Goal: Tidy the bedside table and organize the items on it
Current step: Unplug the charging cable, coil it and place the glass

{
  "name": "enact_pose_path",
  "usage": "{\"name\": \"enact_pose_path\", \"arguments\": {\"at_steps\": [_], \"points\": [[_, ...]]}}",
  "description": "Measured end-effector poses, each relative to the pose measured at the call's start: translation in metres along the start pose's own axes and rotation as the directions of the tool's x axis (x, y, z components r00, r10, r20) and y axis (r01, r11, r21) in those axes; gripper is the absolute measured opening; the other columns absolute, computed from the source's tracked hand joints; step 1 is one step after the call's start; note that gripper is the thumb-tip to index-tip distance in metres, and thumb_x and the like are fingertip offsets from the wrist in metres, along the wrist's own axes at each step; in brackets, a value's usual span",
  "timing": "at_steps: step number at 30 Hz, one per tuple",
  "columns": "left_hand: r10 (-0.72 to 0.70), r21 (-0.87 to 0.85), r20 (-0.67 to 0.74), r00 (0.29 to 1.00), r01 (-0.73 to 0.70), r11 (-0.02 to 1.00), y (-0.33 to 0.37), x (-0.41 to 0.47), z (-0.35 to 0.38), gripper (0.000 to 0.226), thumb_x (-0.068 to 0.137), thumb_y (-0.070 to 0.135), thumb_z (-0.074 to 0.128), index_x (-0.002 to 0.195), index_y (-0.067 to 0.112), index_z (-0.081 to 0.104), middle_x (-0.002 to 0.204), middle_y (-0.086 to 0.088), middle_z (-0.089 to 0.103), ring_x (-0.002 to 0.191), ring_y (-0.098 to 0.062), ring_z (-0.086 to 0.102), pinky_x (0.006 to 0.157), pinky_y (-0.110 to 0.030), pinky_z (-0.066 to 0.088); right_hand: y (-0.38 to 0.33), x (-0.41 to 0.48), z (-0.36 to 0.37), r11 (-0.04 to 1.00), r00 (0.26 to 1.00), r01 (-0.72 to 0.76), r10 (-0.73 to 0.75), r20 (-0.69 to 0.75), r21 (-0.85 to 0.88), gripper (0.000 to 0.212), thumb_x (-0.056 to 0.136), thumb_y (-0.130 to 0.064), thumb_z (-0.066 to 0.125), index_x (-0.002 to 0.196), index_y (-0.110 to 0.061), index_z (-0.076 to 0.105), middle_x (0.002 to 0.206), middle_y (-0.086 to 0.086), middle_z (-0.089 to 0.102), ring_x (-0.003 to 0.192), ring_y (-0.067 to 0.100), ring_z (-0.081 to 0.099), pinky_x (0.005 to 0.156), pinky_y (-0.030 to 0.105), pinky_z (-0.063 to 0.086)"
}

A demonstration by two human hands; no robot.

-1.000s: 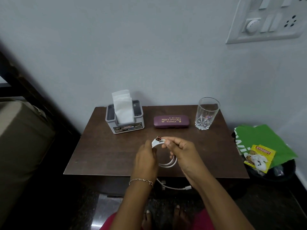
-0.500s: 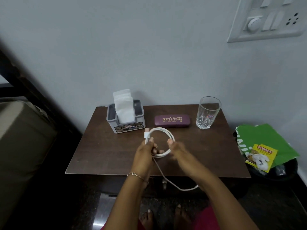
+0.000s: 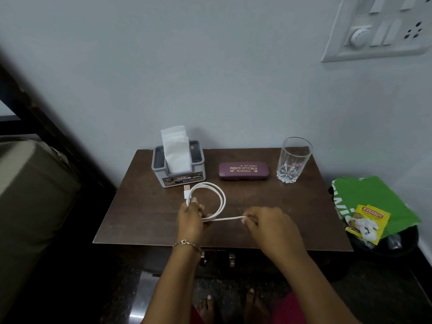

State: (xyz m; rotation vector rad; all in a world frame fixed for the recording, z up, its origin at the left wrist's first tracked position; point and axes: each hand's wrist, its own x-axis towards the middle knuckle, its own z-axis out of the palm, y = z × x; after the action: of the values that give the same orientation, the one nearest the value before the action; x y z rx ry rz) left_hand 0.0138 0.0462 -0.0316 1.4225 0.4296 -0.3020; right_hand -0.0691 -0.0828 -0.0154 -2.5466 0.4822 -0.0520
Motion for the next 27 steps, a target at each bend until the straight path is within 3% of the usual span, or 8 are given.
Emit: {"name": "enact_pose_path", "arguments": {"at_steps": [3,6,10,13,17,21,25,27], "points": [[-0.022,0.061,0.043,0.999,0.019,0.998,-0.003,-0.001,0.001,0.030,0.098,0.016,0.037,0.068,0.011,0.040,0.056,-0.004,0.032,0.035,-0.010,0.043,0.058,-0.029,0.043,0.006,0.009,0.011,0.853,0.988,-0.137,0.156,0.005,0.503,0.015,0.085,-0.028,0.059,0.087,-0.025,0.073,0.091,0.001,0.074,0.090,0.017,0.068,0.085,0.029,0.052],[0.016,0.226,0.089,0.996,-0.036,0.973,-0.008,-0.001,0.003,0.032,0.097,0.016,0.038,0.065,0.012,0.042,0.055,-0.003,0.035,0.050,-0.016,0.037,0.053,-0.026,0.042,0.000,0.013,0.011,0.395,0.957,-0.274,0.206,0.206,0.877,0.012,0.087,-0.024,0.063,0.081,-0.017,0.071,0.101,0.010,0.071,0.091,0.020,0.070,0.081,0.031,0.057],[0.058,0.367,0.180,0.982,-0.122,0.922,-0.012,-0.007,0.006,0.030,0.097,0.018,0.038,0.068,0.015,0.044,0.061,-0.002,0.041,0.054,-0.015,0.039,0.056,-0.028,0.044,-0.009,0.009,0.015,0.374,0.977,-0.199,0.146,0.154,0.906,0.013,0.082,-0.009,0.068,0.094,-0.012,0.063,0.092,0.012,0.068,0.088,0.028,0.070,0.073,0.033,0.056],[0.004,0.344,0.230,0.973,-0.085,0.935,-0.011,-0.008,0.006,0.029,0.097,0.020,0.039,0.068,0.015,0.044,0.058,-0.001,0.040,0.052,-0.014,0.039,0.058,-0.028,0.041,-0.011,0.009,0.011,0.289,0.988,-0.138,0.113,0.109,0.947,0.027,0.084,0.005,0.061,0.105,-0.009,0.053,0.093,0.014,0.065,0.074,0.024,0.071,0.057,0.020,0.053],[-0.067,0.056,0.375,0.924,0.050,0.997,-0.006,-0.018,0.008,0.025,0.096,0.018,0.042,0.073,0.013,0.049,0.044,0.007,0.046,0.045,-0.008,0.048,0.063,-0.028,0.042,-0.007,0.011,0.007,0.231,0.985,-0.144,0.128,0.117,0.962,0.038,0.084,0.007,0.059,0.115,-0.014,0.056,0.091,0.008,0.068,0.070,0.018,0.071,0.057,0.021,0.054],[-0.027,-0.273,0.551,0.834,0.210,0.939,0.003,-0.023,0.007,0.020,0.094,0.017,0.043,0.076,0.010,0.052,0.045,0.007,0.039,0.044,-0.006,0.045,0.069,-0.030,0.052,-0.006,0.011,0.005,0.098,0.982,-0.149,0.134,0.135,0.984,0.036,0.084,0.008,0.058,0.116,-0.009,0.056,0.090,0.006,0.068,0.071,0.017,0.072,0.062,0.024,0.058],[0.000,-0.331,0.571,0.821,0.230,0.915,0.006,-0.025,0.006,0.022,0.089,0.026,0.045,0.080,0.008,0.055,0.047,0.007,0.033,0.037,-0.003,0.033,0.056,-0.023,0.053,-0.005,0.012,0.004,-0.010,0.976,-0.180,0.126,0.180,0.984,0.034,0.085,0.009,0.057,0.112,-0.012,0.057,0.091,0.007,0.067,0.076,0.020,0.072,0.065,0.026,0.059],[-0.001,-0.282,0.534,0.845,0.179,0.943,0.005,-0.024,0.007,0.026,0.095,0.025,0.040,0.079,0.009,0.053,0.047,0.008,0.030,0.035,-0.002,0.028,0.056,-0.021,0.051,-0.002,0.013,0.003,0.011,0.971,-0.216,0.108,0.213,0.976,0.036,0.085,0.007,0.058,0.114,-0.014,0.057,0.093,0.003,0.068,0.080,0.019,0.071,0.068,0.026,0.059]]}}
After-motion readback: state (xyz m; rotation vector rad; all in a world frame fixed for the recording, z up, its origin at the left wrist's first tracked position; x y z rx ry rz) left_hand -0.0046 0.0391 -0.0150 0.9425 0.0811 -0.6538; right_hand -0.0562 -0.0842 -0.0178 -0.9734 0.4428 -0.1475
